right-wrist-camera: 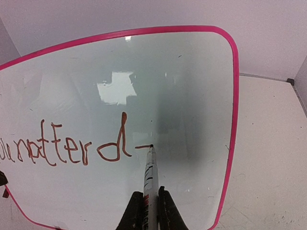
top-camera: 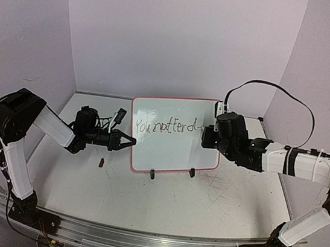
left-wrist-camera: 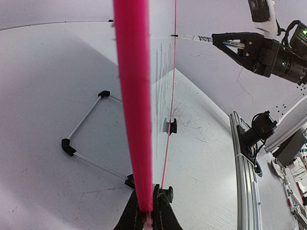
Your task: Write a sentence on the whiteboard
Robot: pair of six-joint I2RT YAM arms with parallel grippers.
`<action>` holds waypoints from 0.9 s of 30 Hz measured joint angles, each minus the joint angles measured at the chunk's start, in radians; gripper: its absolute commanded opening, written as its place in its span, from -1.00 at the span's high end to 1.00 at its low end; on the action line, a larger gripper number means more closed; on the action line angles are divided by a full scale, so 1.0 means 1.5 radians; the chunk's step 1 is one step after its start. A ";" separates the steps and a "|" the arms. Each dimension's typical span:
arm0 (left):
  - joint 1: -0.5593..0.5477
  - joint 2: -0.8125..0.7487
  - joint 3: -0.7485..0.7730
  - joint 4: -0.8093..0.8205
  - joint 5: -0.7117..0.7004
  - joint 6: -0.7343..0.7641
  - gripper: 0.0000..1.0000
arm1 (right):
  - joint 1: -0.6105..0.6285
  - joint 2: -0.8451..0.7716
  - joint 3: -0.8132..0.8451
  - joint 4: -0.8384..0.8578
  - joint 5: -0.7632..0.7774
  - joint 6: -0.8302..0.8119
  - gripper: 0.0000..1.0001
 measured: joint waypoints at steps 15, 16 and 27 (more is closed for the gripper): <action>0.000 0.000 0.000 0.000 -0.002 -0.001 1.00 | 0.000 0.011 0.011 0.019 -0.016 -0.003 1.00; 0.000 0.000 0.000 0.000 -0.002 -0.001 1.00 | 0.000 0.011 0.011 0.019 -0.020 -0.003 1.00; -0.001 0.000 0.000 0.000 -0.002 -0.001 1.00 | 0.000 0.010 0.011 0.013 -0.053 0.011 1.00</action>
